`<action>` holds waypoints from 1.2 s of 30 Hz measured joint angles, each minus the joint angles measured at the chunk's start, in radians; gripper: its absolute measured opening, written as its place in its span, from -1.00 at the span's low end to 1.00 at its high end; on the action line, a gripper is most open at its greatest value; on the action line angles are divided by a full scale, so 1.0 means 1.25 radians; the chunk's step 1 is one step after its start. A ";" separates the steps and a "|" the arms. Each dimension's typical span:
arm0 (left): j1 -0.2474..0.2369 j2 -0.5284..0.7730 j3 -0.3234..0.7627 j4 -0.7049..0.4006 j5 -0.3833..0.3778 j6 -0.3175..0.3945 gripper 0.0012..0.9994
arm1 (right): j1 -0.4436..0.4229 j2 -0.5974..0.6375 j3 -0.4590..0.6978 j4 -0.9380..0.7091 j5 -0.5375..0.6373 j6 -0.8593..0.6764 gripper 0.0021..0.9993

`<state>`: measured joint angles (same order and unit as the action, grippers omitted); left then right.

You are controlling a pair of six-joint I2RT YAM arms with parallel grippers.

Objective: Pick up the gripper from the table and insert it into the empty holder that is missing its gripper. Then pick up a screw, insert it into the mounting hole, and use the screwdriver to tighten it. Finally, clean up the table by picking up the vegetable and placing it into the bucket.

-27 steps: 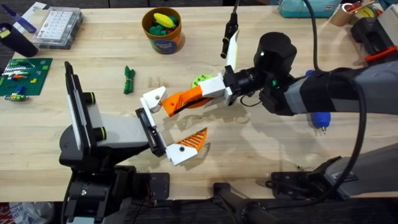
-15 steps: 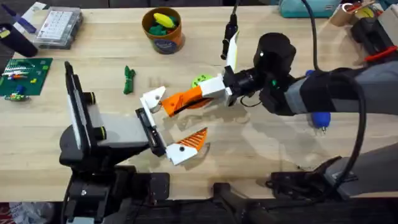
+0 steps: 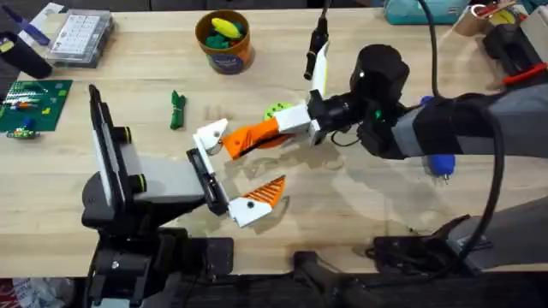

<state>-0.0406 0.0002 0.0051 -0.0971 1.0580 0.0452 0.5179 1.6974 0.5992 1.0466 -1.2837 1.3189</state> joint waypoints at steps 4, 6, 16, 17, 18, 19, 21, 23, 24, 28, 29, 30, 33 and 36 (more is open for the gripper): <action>0.000 0.000 0.000 0.000 0.000 0.000 0.97 | 0.000 0.000 0.000 0.038 0.000 0.011 -0.98; 0.000 0.000 0.000 0.000 0.000 0.000 0.97 | 0.000 0.000 0.000 0.042 0.001 0.016 -0.98; 0.000 0.000 0.000 0.000 0.000 0.007 0.97 | 0.000 0.008 -0.005 0.113 0.001 0.047 -0.98; 0.000 0.000 0.000 0.000 -0.001 0.007 0.97 | 0.000 0.010 -0.005 0.115 0.001 0.050 -0.98; 0.000 0.000 0.000 0.000 0.000 0.007 0.97 | 0.000 0.011 -0.005 0.115 0.001 0.053 -0.98; 0.000 0.000 0.000 0.000 0.000 0.007 0.97 | 0.000 0.011 -0.005 0.115 0.001 0.055 -0.98; 0.000 0.000 0.000 0.000 0.000 0.007 0.97 | 0.000 0.011 -0.005 0.110 0.001 0.056 -0.98; 0.000 0.000 0.000 0.000 0.000 0.006 0.97 | 0.000 0.010 -0.005 0.101 0.003 0.056 -0.98; 0.000 0.000 0.000 0.000 0.000 0.006 0.97 | 0.000 0.010 -0.005 0.094 0.003 0.055 -0.98; 0.000 0.000 0.000 -0.001 0.000 0.003 0.97 | 0.000 0.010 -0.005 0.071 0.009 0.050 -0.98; 0.000 0.000 0.000 -0.001 0.000 0.002 0.97 | 0.000 0.010 -0.005 0.068 0.011 0.049 -0.98; 0.000 0.000 0.000 -0.001 0.000 0.000 0.97 | 0.000 0.010 -0.005 0.067 0.013 0.048 -0.98; 0.000 0.000 0.000 -0.001 0.000 0.000 0.97 | 0.000 0.010 -0.005 0.066 0.024 0.048 -0.98; 0.000 0.000 0.000 -0.001 0.000 0.000 0.97 | 0.000 0.010 -0.005 0.066 0.037 0.048 -0.98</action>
<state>-0.0406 0.0002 0.0055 -0.0982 1.0580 0.0448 0.5179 1.7103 0.5930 1.1294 -1.2372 1.3793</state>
